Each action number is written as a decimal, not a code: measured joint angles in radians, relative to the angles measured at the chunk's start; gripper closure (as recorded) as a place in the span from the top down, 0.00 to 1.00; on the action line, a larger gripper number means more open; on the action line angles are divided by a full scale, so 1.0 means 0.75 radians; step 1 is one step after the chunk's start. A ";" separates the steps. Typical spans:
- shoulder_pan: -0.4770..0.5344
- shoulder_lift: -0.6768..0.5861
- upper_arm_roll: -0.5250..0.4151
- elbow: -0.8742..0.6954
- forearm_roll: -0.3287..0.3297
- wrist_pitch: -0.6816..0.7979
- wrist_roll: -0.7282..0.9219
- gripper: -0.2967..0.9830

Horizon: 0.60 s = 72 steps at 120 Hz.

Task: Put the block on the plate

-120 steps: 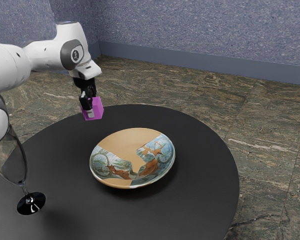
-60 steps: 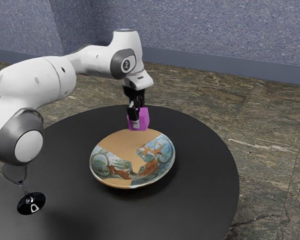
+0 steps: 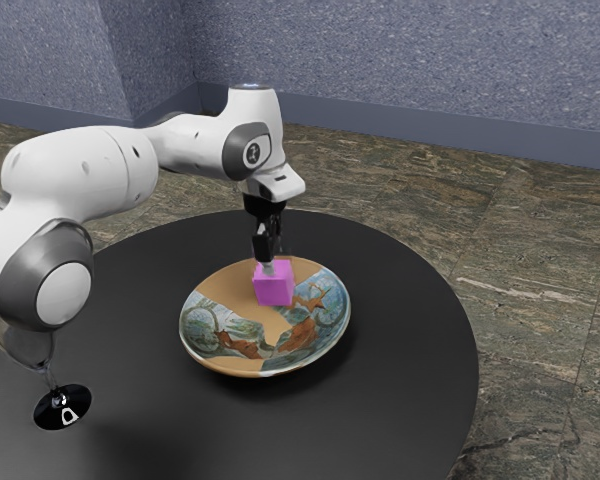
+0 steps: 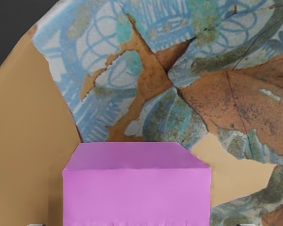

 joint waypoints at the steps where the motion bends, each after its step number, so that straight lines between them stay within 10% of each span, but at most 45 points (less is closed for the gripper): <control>1: 0.000 0.000 0.000 0.000 0.000 0.000 -0.001 0.63; 72: 0.072 -0.410 0.017 -0.023 0.012 -0.148 -0.161 0.76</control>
